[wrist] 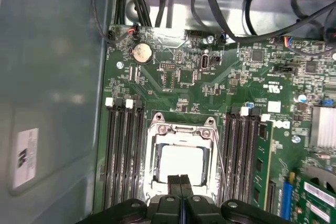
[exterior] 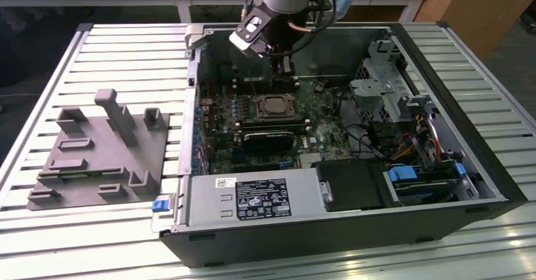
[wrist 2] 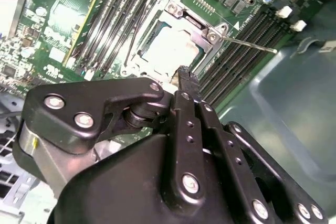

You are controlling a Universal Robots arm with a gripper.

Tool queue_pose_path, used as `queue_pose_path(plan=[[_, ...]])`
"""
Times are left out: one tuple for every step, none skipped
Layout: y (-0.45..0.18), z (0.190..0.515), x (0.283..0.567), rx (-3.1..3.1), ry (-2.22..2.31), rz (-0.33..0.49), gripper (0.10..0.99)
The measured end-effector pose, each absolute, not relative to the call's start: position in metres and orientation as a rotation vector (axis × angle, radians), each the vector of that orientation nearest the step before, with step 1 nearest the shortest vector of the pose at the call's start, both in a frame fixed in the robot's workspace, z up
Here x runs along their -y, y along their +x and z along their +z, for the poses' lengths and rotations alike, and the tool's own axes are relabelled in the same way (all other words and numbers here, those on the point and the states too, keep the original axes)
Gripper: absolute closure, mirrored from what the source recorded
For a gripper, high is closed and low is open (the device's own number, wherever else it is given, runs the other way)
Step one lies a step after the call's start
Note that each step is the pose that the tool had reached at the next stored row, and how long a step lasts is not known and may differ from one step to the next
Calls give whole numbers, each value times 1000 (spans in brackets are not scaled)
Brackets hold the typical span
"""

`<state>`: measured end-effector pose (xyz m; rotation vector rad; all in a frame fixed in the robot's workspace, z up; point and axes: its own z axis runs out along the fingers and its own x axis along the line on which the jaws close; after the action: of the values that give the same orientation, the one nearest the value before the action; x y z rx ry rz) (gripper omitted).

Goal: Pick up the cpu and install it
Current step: 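Install the first cpu locking lever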

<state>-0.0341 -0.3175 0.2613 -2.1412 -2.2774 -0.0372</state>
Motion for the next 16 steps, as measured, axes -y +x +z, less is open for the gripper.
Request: queue_pose_path(plan=[[-34, 264, 318, 2277, -2141, -37, 980], [-34, 267, 318, 2277, -2141, -37, 980], [-34, 270, 318, 2277, -2141, -37, 980], [-34, 272, 318, 2277, -2141, -37, 980], [-34, 275, 318, 2277, -2141, -37, 980], [-34, 277, 318, 2277, -2141, -37, 980], [-34, 279, 318, 2277, -2141, -37, 980], [-34, 280, 318, 2278, -2141, -37, 980], [-34, 280, 318, 2282, -2137, -37, 980], [-34, 280, 318, 2297, -2120, -37, 980], [-34, 280, 318, 2317, -2098, -37, 980], [-34, 280, 318, 2335, -2077, -36, 980], [-34, 280, 318, 2354, -2056, -36, 980], [-34, 280, 318, 2374, -2033, -36, 980], [-34, 280, 318, 2392, -2011, -35, 980], [-34, 280, 318, 2409, -1990, -35, 980]])
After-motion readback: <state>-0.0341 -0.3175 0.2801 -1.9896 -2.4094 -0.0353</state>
